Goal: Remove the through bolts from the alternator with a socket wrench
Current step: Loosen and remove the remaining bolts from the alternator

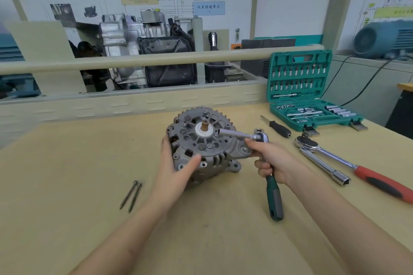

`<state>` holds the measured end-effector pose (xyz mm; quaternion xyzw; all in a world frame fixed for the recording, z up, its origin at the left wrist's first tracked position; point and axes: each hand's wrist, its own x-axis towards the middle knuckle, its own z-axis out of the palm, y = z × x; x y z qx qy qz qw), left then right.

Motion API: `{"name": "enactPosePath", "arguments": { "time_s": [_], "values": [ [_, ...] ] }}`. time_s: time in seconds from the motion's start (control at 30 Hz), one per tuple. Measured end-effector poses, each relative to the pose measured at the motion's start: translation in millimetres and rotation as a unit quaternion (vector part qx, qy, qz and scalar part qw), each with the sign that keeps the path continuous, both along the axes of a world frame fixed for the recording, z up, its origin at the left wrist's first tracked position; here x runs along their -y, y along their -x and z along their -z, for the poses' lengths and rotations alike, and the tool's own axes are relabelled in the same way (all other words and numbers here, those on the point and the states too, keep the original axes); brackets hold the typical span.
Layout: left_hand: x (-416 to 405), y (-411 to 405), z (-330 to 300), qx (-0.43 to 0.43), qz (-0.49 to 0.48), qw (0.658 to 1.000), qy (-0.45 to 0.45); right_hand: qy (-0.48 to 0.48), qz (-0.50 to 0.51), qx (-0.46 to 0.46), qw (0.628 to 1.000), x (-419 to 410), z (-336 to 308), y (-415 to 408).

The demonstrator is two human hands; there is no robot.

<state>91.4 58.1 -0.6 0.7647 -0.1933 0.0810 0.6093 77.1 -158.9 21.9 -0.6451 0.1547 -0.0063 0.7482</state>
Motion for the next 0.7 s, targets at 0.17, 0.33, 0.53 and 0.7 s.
{"name": "enactPosePath", "arguments": {
  "time_s": [0.17,0.33,0.53,0.7],
  "values": [
    [-32,-24,4,-0.066,-0.057,0.993,0.077,0.034,-0.052,0.001,0.998,-33,6,38],
    [-23,-22,13,-0.112,-0.11,0.975,0.156,0.084,-0.162,-0.004,0.983,-65,5,60],
    [-10,-5,13,-0.14,-0.024,0.982,0.124,0.085,-0.164,0.05,0.982,-41,-11,68],
    [-8,-1,12,-0.111,-0.04,0.985,0.126,0.209,-0.113,0.102,0.966,-29,-47,74]
  ]
}}
